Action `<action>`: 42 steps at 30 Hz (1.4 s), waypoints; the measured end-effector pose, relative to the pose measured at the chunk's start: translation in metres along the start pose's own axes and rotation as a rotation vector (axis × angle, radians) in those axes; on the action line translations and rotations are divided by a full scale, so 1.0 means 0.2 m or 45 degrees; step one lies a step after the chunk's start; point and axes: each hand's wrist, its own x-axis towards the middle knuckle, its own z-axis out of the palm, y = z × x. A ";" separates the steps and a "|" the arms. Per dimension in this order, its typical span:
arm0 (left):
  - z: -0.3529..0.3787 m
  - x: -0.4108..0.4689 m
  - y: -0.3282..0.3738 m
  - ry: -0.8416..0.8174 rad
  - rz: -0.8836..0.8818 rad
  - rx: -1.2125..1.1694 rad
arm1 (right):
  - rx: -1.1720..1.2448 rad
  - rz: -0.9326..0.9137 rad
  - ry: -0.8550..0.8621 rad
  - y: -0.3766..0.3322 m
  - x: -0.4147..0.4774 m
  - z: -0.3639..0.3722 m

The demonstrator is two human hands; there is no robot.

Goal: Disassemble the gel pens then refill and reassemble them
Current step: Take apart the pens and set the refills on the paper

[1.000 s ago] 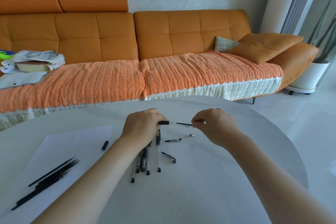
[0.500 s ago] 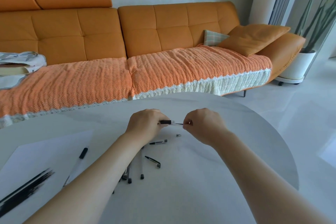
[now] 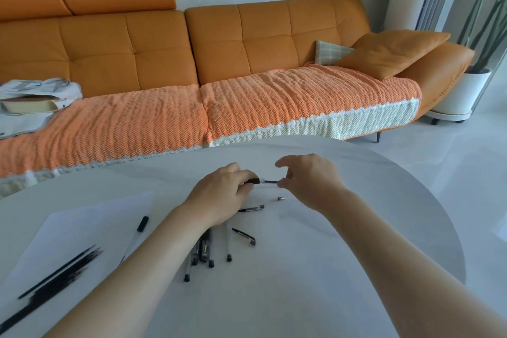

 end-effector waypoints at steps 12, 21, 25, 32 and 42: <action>-0.07 -0.36 0.00 0.081 -0.100 -0.002 | 0.104 -0.106 -0.326 -0.24 -0.24 0.06; -0.05 -0.29 0.05 -0.039 0.133 0.057 | 0.192 -0.028 -0.377 -0.17 -0.25 0.03; -0.02 -0.23 0.09 -0.129 0.164 0.065 | 0.230 -0.056 -0.415 -0.14 -0.24 0.01; 0.02 -0.24 0.06 -0.056 0.170 0.018 | 0.228 -0.104 -0.469 -0.14 -0.23 0.00; -0.01 -0.41 -0.05 0.120 -0.082 0.081 | 0.163 0.022 -0.364 -0.21 -0.23 0.05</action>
